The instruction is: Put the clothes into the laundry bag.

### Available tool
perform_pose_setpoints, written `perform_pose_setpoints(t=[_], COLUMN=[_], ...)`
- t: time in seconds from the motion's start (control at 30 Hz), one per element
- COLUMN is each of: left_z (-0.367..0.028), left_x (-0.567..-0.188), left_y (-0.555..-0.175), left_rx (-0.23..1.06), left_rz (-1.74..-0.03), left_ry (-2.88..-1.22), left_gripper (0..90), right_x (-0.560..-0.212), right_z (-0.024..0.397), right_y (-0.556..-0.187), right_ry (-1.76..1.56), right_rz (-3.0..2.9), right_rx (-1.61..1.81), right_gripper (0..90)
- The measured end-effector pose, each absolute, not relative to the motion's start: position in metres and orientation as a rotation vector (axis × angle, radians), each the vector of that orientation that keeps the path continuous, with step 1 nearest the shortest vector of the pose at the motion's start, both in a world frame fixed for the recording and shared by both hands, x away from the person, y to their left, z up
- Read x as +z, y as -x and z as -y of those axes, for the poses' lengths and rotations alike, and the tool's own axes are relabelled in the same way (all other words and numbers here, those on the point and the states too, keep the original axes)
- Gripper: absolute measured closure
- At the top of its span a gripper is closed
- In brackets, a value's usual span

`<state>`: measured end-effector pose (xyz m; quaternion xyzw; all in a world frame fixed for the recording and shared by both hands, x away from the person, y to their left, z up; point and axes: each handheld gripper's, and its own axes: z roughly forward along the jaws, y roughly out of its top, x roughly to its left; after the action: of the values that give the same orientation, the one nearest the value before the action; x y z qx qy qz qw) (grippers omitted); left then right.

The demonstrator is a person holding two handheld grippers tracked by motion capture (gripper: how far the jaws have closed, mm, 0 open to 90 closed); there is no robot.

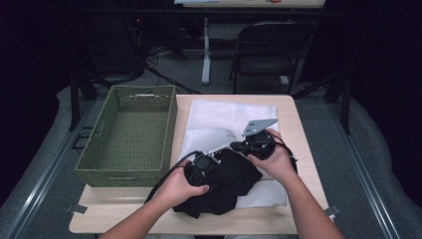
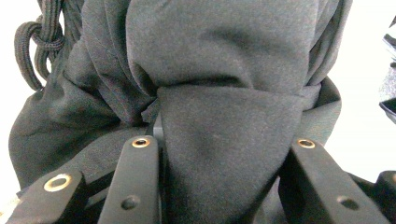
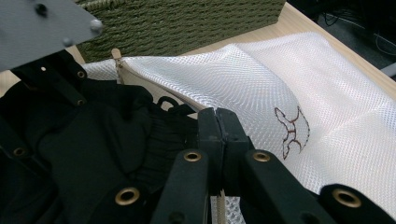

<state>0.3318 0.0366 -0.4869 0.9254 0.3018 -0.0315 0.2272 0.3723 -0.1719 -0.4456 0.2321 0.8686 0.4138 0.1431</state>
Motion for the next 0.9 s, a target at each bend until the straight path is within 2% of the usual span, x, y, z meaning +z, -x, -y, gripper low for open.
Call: perform_pose_setpoints(t=[0.9], left_z=[-0.027], left_x=[-0.501], left_y=[-0.356], left_rx=[-0.079], left_rz=[-0.992], left_ry=[-2.472], left_gripper=[61.9], right_x=[-0.448], right_z=[0.17], right_y=[-0.368], right_ry=[-0.66], right_rz=[-2.511], right_rx=[1.213], right_gripper=[90.0])
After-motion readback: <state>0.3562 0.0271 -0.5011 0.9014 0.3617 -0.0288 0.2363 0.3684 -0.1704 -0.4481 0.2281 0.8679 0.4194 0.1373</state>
